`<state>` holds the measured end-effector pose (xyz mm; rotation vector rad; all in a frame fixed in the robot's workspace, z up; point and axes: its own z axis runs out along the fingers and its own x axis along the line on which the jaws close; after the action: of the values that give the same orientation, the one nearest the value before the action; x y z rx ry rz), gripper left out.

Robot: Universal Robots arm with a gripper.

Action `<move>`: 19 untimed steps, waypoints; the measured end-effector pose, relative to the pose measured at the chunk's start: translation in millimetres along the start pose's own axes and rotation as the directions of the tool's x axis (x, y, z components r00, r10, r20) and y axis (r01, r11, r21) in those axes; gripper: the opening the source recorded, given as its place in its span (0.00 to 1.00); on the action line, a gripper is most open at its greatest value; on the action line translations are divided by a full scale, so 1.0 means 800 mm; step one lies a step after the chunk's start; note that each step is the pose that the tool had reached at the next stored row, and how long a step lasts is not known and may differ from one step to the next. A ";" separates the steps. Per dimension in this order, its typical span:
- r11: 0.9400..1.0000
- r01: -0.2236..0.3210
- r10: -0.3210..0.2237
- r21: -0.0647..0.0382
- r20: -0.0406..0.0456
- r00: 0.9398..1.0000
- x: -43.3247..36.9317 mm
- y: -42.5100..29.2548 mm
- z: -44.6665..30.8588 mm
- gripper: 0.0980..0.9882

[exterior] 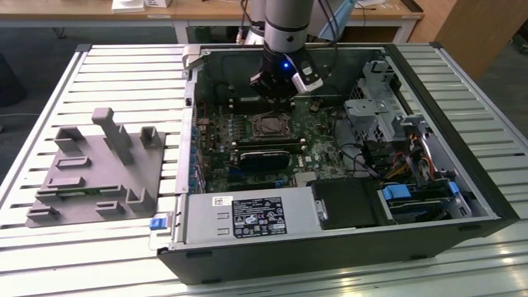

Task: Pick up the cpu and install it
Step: 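Install the first cpu locking lever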

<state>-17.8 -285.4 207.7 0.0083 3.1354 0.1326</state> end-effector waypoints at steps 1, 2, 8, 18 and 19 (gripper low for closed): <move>1.000 0.000 0.000 0.000 0.000 1.000 0.000 -0.0001 0.0016 0.01; 1.000 0.000 0.000 0.000 0.000 1.000 0.000 -0.0002 0.0031 0.01; 1.000 0.000 0.000 0.001 0.000 1.000 0.000 -0.0006 0.0074 0.01; 1.000 0.000 0.000 0.017 0.000 1.000 -0.001 -0.0005 0.0090 0.01; 1.000 0.000 0.000 0.020 0.000 1.000 -0.001 -0.0005 0.0093 0.01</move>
<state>-17.4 -285.2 200.2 0.0081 3.1365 0.1016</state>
